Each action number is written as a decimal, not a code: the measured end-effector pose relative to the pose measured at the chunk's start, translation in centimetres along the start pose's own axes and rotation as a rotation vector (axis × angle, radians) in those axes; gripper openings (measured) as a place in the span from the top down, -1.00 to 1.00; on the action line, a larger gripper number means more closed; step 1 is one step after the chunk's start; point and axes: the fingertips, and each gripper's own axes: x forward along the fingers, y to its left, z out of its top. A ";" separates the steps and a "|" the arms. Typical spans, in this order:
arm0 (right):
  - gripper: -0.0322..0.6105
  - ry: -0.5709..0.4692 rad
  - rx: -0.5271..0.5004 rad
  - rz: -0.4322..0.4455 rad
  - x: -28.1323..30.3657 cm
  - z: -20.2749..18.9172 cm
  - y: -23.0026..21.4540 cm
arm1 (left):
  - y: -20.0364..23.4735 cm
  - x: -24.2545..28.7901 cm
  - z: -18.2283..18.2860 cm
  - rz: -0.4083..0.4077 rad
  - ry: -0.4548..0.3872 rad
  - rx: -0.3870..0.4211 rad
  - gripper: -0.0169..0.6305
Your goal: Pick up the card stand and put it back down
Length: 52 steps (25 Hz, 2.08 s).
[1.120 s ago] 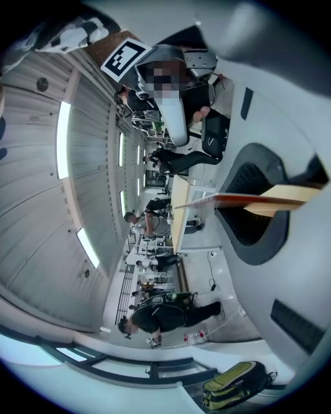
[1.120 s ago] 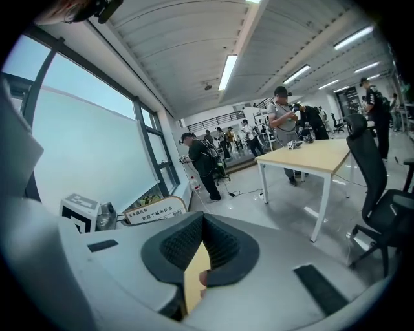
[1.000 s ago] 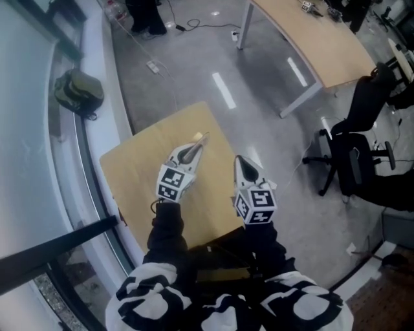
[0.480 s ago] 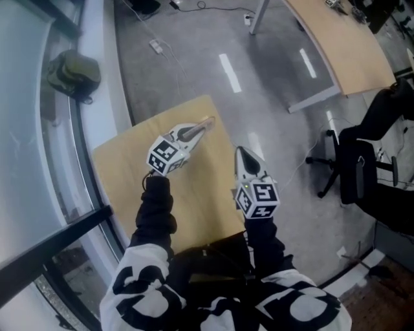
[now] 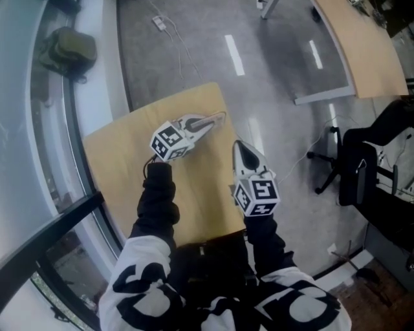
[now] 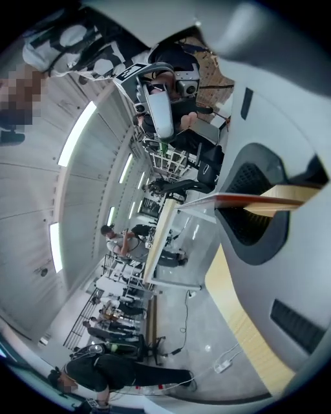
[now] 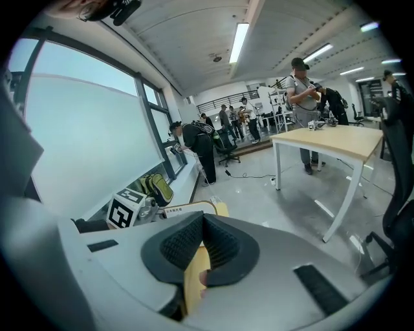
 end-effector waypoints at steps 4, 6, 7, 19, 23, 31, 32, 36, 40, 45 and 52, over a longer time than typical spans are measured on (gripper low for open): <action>0.83 0.027 -0.016 0.016 0.4 -0.6 0.0 | 0.1 0.5 -0.9 -0.036 -0.011 -0.026 0.88; 0.83 0.036 -0.020 0.021 0.6 -0.8 0.0 | 0.2 0.7 -0.7 -0.038 -0.025 -0.005 0.88; 0.83 0.038 -0.022 0.022 0.7 -0.9 0.0 | 0.2 0.8 -0.7 -0.035 -0.025 0.011 0.88; 0.83 0.024 -0.033 0.031 -0.3 -1.0 1.2 | 1.4 -0.5 -1.9 0.056 0.036 0.031 0.15; 0.83 0.015 -0.035 0.031 -1.3 -1.2 2.5 | 1.3 -2.7 -1.9 0.109 0.036 0.026 0.15; 0.83 -0.044 -0.049 0.037 -3.2 -0.5 4.9 | -0.2 -8.1 -2.0 0.232 -0.030 -0.034 0.15; 0.83 -0.054 -0.053 0.039 -3.6 -0.4 5.3 | -0.7 -8.8 -1.9 0.244 -0.042 -0.042 0.15; 0.83 -0.079 -0.063 0.048 -5.6 -0.1 7.1 | -3.3 -11.6 -0.7 0.297 -0.108 -0.078 0.15; 0.83 -0.108 -0.077 0.056 -7.6 -0.1 9.4 | -6.8 -14.1 1.6 0.334 -0.170 -0.063 0.15; 0.83 -0.153 -0.101 0.077 -10.1 0.4 12.3 | -12.0 -16.6 4.8 0.351 -0.239 -0.005 0.17; 0.84 -0.244 -0.072 0.044 -13.6 3.6 13.9 | -17.5 -21.1 8.3 0.439 -0.318 0.044 0.24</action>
